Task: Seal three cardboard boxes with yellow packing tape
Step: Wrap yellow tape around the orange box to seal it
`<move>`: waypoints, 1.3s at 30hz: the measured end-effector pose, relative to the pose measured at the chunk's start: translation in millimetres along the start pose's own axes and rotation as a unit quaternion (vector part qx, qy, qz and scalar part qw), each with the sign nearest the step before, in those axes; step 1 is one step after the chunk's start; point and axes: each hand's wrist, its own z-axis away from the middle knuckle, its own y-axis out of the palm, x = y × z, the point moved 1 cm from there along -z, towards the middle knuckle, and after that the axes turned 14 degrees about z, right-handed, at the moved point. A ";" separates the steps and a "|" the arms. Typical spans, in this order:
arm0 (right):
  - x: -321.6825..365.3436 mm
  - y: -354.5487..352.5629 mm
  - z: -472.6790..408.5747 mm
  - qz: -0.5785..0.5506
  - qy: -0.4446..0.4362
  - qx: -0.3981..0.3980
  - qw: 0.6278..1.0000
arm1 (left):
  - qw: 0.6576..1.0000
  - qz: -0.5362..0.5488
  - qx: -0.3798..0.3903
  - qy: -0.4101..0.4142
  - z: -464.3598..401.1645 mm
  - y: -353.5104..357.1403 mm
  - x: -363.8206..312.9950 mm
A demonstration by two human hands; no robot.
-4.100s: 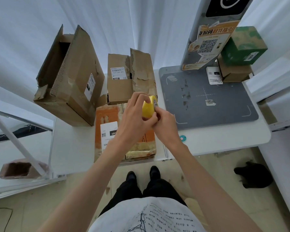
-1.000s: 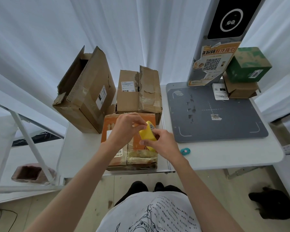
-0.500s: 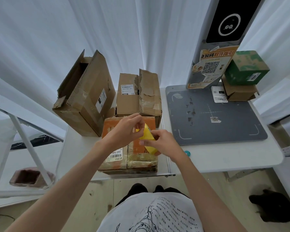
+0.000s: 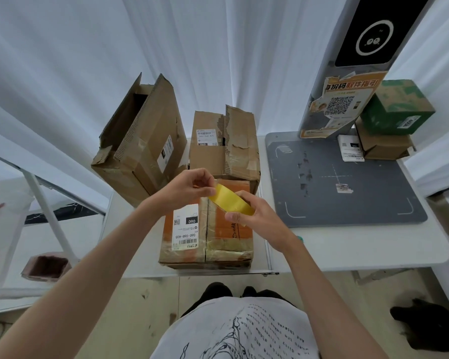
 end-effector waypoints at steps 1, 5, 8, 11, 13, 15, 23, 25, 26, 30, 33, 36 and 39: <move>0.2 1.9 -2.2 0.005 -0.004 0.004 1.000 | 1.000 -0.006 -0.002 0.003 -1.8 -3.6 0.4; 11.1 16.1 -16.1 0.032 0.013 -0.012 0.999 | 0.995 -0.102 0.008 -0.011 -13.7 -20.1 0.1; 17.3 27.6 -32.0 0.123 0.067 -0.098 0.985 | 0.988 -0.151 0.028 -0.007 -23.4 -44.5 -14.1; 22.0 31.4 -37.0 0.126 0.122 -0.128 0.976 | 0.980 -0.191 0.056 -0.007 -36.9 -64.3 -31.0; 24.8 38.1 -37.6 0.009 0.128 -0.086 0.988 | 0.973 -0.225 0.050 -0.012 -51.3 -73.2 -33.5; 21.2 49.8 -39.2 -0.053 0.125 -0.044 0.990 | 0.970 -0.237 0.045 -0.034 -65.7 -81.0 -29.5; 7.9 81.6 -46.9 -0.141 0.156 -0.066 0.975 | 0.958 -0.266 0.089 -0.063 -109.6 -77.4 13.6; 5.8 89.3 -53.7 -0.142 0.173 -0.080 0.971 | 0.958 -0.269 0.085 -0.058 -118.5 -75.3 27.1; 4.6 92.5 -57.3 -0.142 0.180 -0.086 0.970 | 0.959 -0.267 0.080 -0.053 -122.5 -74.5 33.3; 2.2 98.4 -69.7 -0.146 0.208 -0.110 0.961 | 0.962 -0.265 0.061 -0.036 -134.6 -72.4 51.4; 1.5 100.7 -78.2 -0.158 0.221 -0.125 0.954 | 0.966 -0.255 0.041 -0.023 -141.1 -70.3 61.1; -0.6 103.2 -86.3 -0.156 0.235 -0.143 0.949 | 0.974 -0.224 0.025 -0.014 -146.9 -68.9 69.9; -2.2 106.6 -90.5 -0.157 0.249 -0.133 0.946 | 0.980 -0.197 0.019 -0.021 -149.8 -68.9 79.1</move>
